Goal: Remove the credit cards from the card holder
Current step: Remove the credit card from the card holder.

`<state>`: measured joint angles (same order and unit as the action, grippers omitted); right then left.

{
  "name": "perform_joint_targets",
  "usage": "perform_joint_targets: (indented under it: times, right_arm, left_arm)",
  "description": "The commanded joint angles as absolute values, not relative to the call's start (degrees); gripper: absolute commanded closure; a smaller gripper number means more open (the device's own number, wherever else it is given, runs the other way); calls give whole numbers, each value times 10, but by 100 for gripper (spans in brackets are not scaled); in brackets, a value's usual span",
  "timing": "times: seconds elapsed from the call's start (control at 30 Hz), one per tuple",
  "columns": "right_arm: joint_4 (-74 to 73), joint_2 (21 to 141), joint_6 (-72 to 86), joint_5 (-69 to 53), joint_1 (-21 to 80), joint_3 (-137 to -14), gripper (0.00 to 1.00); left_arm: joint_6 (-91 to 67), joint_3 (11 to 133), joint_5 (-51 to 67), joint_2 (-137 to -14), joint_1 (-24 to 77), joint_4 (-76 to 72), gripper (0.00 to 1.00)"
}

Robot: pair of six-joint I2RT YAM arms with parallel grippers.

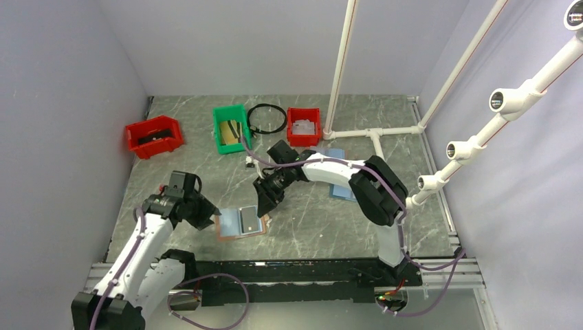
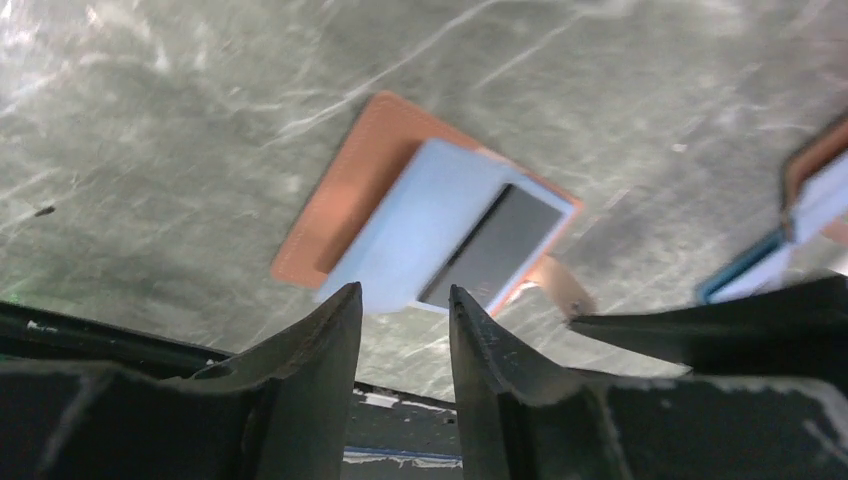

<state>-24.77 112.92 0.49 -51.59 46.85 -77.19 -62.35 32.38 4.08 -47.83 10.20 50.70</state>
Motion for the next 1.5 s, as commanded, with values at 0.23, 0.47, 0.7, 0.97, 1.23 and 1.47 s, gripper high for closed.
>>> perform_joint_targets:
  times: [0.23, 0.47, 0.7, 0.97, 1.23, 1.47]
  right_arm:
    - [-189, 1184, 118, -468, 499, -795, 68]
    - [-193, 1194, 128, -423, 499, -794, 68]
    - [-203, 1205, 124, -402, 499, -796, 71]
    - [-218, 1222, 123, -381, 499, -807, 79]
    - [-231, 1233, 120, -363, 500, -815, 85]
    - [-231, 1248, 127, -387, 505, -828, 90]
  left_arm:
    - [-615, 242, 242, -362, 100, 203, 59]
    - [-609, 197, 284, -439, 100, 129, 58]
    - [-609, 160, 296, -506, 100, 74, 59]
    - [-593, 143, 287, -536, 100, 97, 60]
    - [-551, 162, 267, -570, 100, 163, 59]
    - [-566, 139, 313, -602, 100, 82, 60]
